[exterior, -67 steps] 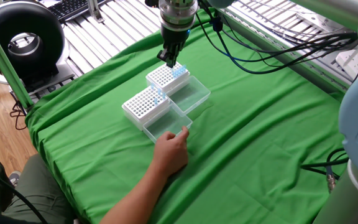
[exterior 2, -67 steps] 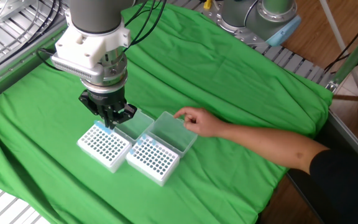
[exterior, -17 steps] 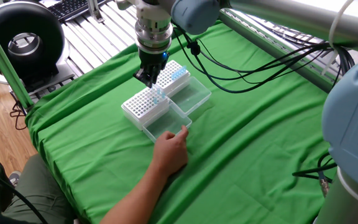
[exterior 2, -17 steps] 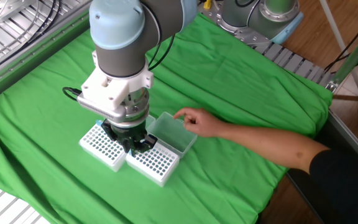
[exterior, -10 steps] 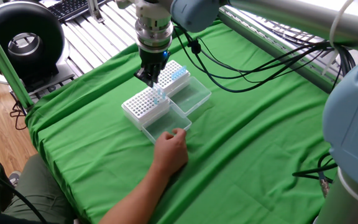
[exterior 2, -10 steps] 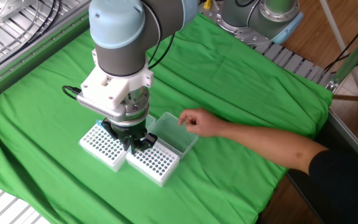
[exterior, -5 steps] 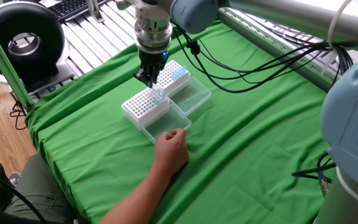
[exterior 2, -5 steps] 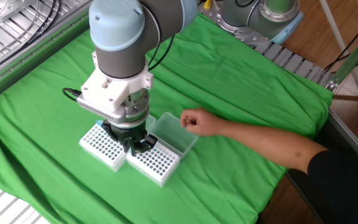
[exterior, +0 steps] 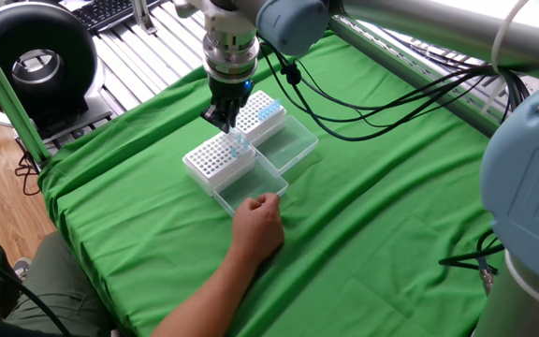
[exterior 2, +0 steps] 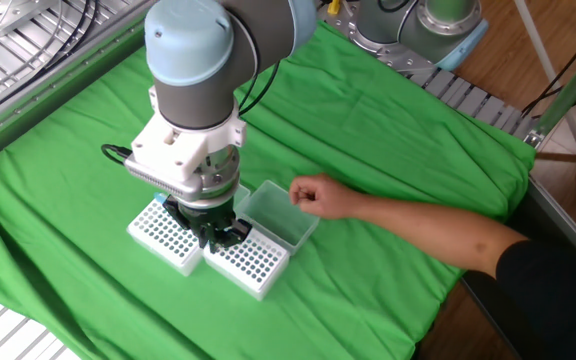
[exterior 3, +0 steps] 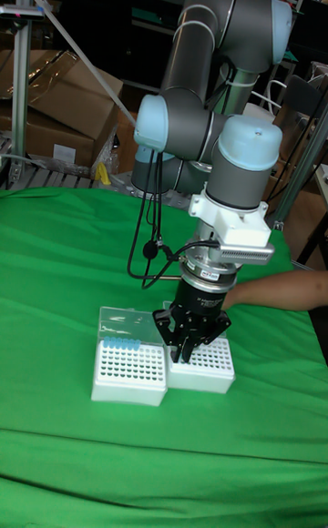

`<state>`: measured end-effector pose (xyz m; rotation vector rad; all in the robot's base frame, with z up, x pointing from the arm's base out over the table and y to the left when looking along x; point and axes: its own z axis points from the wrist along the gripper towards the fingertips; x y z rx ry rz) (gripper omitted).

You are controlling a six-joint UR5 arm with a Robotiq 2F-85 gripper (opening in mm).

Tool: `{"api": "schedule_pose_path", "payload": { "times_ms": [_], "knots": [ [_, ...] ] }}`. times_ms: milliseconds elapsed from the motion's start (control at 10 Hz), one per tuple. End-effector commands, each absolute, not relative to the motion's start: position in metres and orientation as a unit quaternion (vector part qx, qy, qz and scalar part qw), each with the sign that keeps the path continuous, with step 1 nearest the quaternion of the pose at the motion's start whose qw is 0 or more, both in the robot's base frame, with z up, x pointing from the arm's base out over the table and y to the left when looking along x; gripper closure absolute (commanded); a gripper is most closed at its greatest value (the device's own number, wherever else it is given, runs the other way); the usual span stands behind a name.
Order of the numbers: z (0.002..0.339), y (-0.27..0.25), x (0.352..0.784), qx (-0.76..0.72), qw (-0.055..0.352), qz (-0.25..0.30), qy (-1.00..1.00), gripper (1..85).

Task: Insert a medium pipette tip into the holder for medium pipette tips

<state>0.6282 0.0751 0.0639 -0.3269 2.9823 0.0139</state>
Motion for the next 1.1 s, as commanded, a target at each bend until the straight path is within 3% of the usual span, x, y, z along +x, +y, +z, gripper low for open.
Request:
{"api": "schedule_pose_path", "payload": {
  "times_ms": [0, 300, 1000],
  "knots": [
    [0.064, 0.073, 0.628, -0.093, 0.069, 0.004, 0.993, 77.0],
    [0.076, 0.070, 0.618, -0.084, 0.054, -0.001, 0.995, 84.3],
    [0.128, 0.068, 0.615, -0.097, 0.032, 0.013, 0.995, 84.7]
  ]
}}
